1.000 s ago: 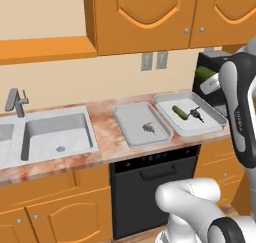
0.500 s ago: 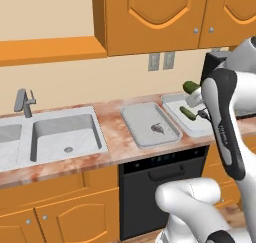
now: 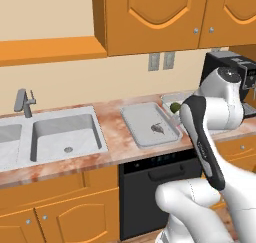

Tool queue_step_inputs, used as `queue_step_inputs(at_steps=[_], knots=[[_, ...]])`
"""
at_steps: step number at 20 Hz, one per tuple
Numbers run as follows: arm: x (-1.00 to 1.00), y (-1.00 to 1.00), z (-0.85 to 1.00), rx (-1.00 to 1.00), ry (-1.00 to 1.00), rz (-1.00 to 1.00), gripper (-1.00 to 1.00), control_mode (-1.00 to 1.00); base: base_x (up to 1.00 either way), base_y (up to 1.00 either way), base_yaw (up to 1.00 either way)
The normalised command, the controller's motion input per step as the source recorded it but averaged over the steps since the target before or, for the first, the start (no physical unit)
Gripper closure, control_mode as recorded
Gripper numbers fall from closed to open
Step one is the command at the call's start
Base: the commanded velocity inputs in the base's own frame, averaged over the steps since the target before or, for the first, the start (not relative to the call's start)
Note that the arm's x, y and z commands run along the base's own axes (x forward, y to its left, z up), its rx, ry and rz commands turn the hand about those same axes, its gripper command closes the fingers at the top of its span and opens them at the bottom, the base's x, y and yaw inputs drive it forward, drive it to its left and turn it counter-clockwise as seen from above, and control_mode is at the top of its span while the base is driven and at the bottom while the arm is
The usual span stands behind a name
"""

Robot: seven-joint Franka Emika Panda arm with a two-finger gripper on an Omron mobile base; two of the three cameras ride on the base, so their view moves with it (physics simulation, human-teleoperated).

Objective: Place one cucumber and one fish in each tupperware on the nearby counter, to pack two identical lunches.

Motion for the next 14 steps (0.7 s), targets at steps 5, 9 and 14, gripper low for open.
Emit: queue_step_inputs(at_steps=[5,9,14], knots=[[0.51,0.17,-0.67,0.00,0.11,0.00,1.00,-1.00,0.00,0.00,0.00],[0.69,0.27,-0.67,0.01,0.00,0.00,1.00,-1.00,0.00,0.00,0.00],[0.84,0.15,-0.51,0.01,0.00,0.00,1.00,-1.00,0.00,0.00,0.00]])
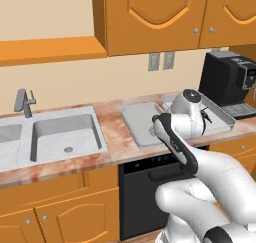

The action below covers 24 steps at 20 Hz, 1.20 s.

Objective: Place one cucumber and one fish in each tupperware on the nearby counter, to pack two identical lunches.

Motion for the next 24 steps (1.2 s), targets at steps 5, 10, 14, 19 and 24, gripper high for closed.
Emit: queue_step_inputs(at_steps=[5,10,14,19,24], knots=[[0.84,0.02,-0.40,0.02,0.01,0.00,1.00,-1.00,0.00,0.00,0.00],[0.73,0.00,-0.28,0.02,0.05,0.00,1.00,-1.00,0.00,0.00,0.00],[0.72,0.00,-0.26,0.01,0.04,0.00,1.00,-1.00,0.00,0.00,0.00],[0.66,0.00,-0.31,0.00,0.04,0.00,1.00,-1.00,0.00,0.00,0.00],[0.50,0.00,-0.49,0.00,0.00,0.00,1.00,-1.00,0.00,0.00,0.00]])
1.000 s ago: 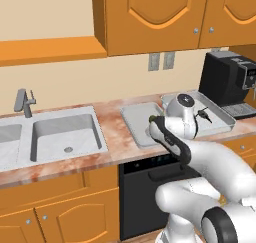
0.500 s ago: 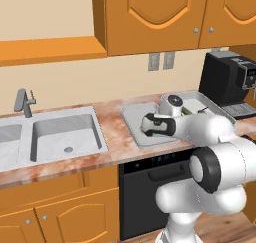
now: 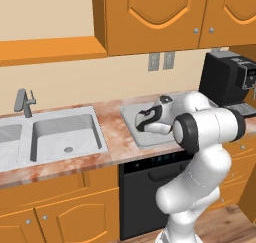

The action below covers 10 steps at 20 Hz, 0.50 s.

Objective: Place one cucumber and one fish in each tupperware on the nearby counter, to pack two identical lunches.

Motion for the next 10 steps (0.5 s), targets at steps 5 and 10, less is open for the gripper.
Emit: queue_step_inputs(at_steps=[5,10], knots=[[0.34,0.00,-0.53,0.00,0.00,0.00,1.00,-1.00,0.00,0.00,0.00],[0.22,0.03,-0.25,0.00,0.00,0.00,-1.00,-1.00,0.00,0.00,0.00]])
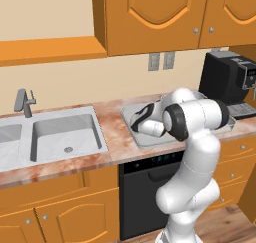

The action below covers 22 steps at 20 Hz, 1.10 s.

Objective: Place one cucumber and one fish in each tupperware on the nearby counter, to pack two identical lunches.

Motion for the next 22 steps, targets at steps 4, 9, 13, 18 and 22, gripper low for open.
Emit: queue_step_inputs(at_steps=[4,9,13,18,22], knots=[[0.10,0.00,0.09,0.00,0.00,0.00,-1.00,-1.00,0.00,0.00,0.00],[-0.36,-0.02,0.66,0.00,0.00,-0.02,-1.00,-1.00,0.00,0.00,0.00],[-0.95,-0.10,0.93,0.00,0.00,-0.03,-1.00,-1.00,0.00,0.00,0.00],[-1.00,-0.23,1.00,0.00,0.00,-0.02,-1.00,-1.00,0.00,0.00,0.00],[-0.98,-0.55,1.00,0.00,0.00,-0.02,-1.00,-1.00,0.00,0.00,0.00]])
